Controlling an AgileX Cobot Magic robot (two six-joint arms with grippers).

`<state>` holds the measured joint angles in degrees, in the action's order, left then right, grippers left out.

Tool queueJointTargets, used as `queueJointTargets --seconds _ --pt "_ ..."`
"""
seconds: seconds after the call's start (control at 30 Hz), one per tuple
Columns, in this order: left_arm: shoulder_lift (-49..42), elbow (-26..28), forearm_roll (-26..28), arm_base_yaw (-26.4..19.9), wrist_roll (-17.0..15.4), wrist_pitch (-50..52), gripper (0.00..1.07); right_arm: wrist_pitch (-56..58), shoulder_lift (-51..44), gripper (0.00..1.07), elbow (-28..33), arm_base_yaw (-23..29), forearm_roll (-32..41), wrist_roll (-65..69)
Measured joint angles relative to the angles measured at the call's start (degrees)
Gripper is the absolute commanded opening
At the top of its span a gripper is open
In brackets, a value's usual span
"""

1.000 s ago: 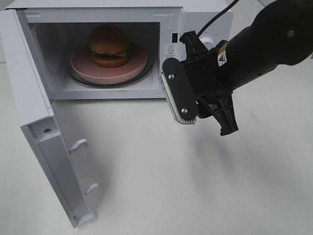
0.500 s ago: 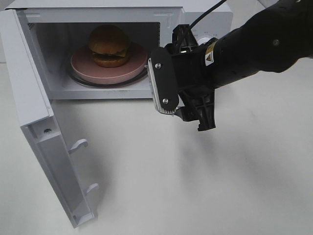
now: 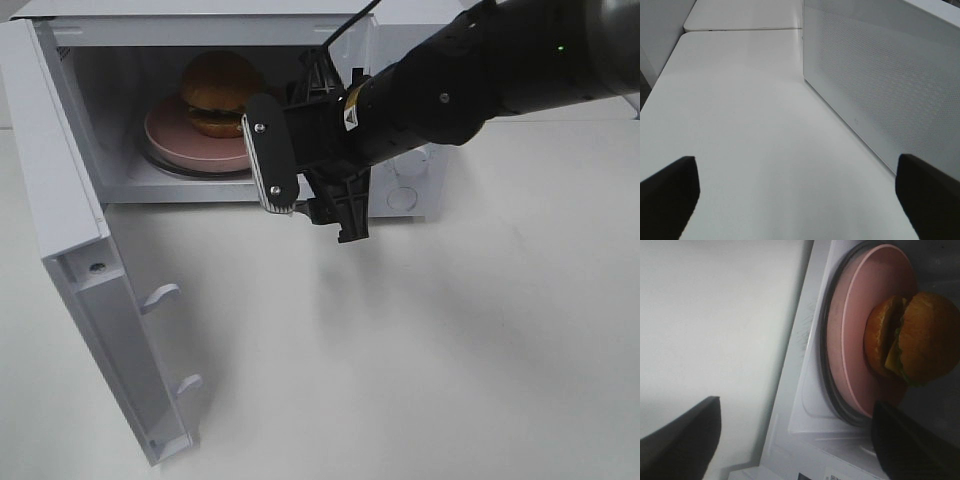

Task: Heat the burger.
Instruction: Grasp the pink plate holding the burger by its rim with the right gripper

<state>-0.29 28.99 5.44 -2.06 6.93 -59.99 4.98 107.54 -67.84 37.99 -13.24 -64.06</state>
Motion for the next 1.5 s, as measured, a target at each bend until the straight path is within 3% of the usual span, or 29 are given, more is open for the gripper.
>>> queueJointTargets --seconds 0.77,1.5 --pt "0.00 0.00 0.00 0.00 0.00 0.00 1.00 4.47 16.90 0.78 -19.37 -1.20 0.29 1.15" --pt "0.00 0.00 -0.06 0.00 0.00 0.00 1.00 9.74 26.81 0.77 -34.89 -1.32 2.18 1.20"
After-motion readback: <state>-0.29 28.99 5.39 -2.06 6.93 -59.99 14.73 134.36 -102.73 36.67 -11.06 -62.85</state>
